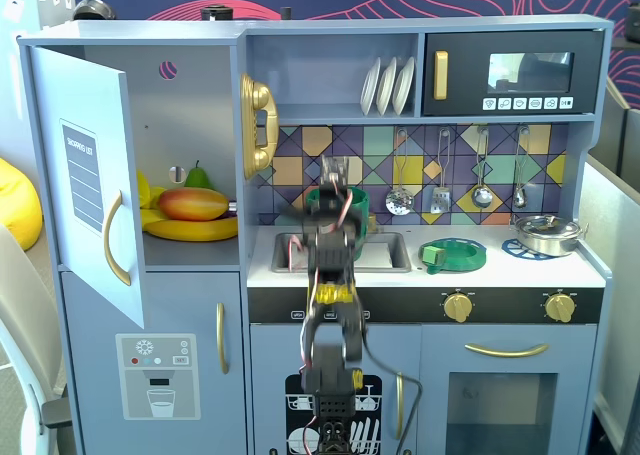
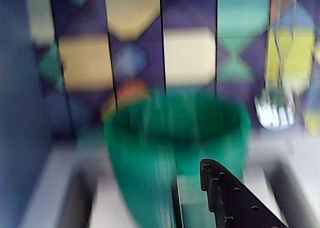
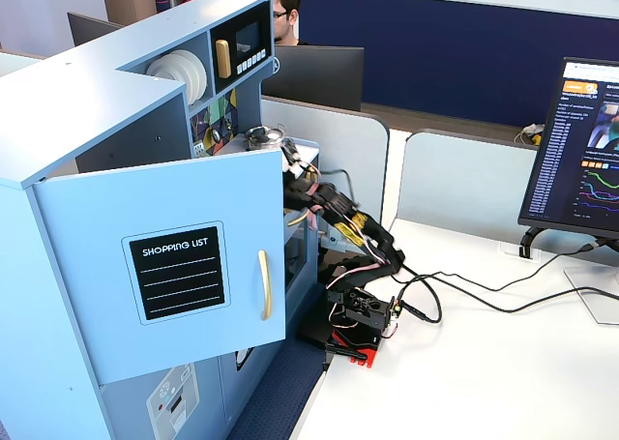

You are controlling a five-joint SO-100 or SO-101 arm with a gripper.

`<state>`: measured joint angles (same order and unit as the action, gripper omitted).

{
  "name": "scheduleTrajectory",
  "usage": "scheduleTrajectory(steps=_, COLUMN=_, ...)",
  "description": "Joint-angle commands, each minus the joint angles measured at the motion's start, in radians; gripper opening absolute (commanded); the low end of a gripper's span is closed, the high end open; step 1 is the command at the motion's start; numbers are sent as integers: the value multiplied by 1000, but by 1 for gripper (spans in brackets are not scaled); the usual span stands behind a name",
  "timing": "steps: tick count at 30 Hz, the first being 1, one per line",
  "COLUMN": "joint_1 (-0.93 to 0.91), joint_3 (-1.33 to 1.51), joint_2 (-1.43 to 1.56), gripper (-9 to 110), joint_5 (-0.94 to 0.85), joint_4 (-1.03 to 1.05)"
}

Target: Pick up the green pineapple from the left cabinet and place it in the green recipient

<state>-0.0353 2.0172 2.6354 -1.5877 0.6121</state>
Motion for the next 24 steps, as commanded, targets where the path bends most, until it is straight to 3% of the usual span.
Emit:
scheduleTrajectory(steps=1, joint_1=-41, joint_3=242, joint_2=267, gripper=54, joint_5=20, joint_4=192)
scheduleTrajectory(steps=5, joint_1=-38, joint_3=535, joint_2=448, gripper=51, joint_5=28, joint_4=330)
scheduleTrajectory(steps=13, joint_1=-44, joint_3=969, joint_2=541, gripper=48, joint_5=58, joint_4=235)
scheduleTrajectory(steps=18, joint_1=-3, joint_3=980, joint_2=543, gripper=41, joint_5=140, joint_4=442)
scheduleTrajectory(steps=24, joint_1=-29, joint_3=980, joint_2=543, gripper=22, joint_5=126, joint_4=603)
